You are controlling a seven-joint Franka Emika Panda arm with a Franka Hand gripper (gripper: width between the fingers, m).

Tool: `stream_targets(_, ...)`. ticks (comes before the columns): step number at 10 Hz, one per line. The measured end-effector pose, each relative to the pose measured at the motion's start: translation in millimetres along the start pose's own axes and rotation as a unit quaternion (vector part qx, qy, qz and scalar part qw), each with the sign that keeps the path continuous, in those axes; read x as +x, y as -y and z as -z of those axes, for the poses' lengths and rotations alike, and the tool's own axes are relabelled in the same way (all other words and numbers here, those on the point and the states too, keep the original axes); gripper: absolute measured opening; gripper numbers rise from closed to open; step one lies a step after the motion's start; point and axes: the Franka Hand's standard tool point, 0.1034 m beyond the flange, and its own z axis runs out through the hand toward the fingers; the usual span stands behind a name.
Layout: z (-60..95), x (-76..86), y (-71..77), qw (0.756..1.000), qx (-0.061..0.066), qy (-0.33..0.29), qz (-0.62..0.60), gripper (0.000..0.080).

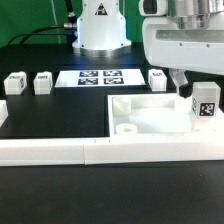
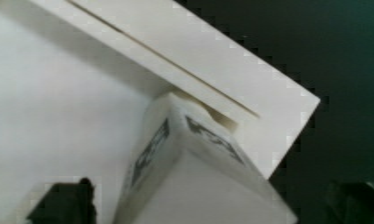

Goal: Assemble square table

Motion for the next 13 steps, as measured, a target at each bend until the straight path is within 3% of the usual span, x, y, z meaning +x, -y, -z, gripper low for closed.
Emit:
stream_targets(2,-0.3,-2.0,2.8,0.984,-0.013,-0.012,0.179,0.0649)
stream_targets(4,-0.8,-0.3,2.9,0.978,-0.008,-0.020,0.207,0.0649)
stream_targets(6,-0.9,-0.4,3.0,0.980,-0.008,-0.020,0.196,0.0361)
stream_targets(7,-0.7,0.7,2.2,0.987,-0.007,-0.021,0.157,0.0361)
stream_targets(8,-0.8,1.4,1.6,0.992,-0.006,-0.021,0.122,0.0291)
stream_targets(11,-0.8,2.7,0.2,0.999,-0.005,-0.022,0.028,0.0291)
stream_targets(13,-1.1,2.0,-2.0,0.990,-0.008,-0.019,-0.141,0.0291)
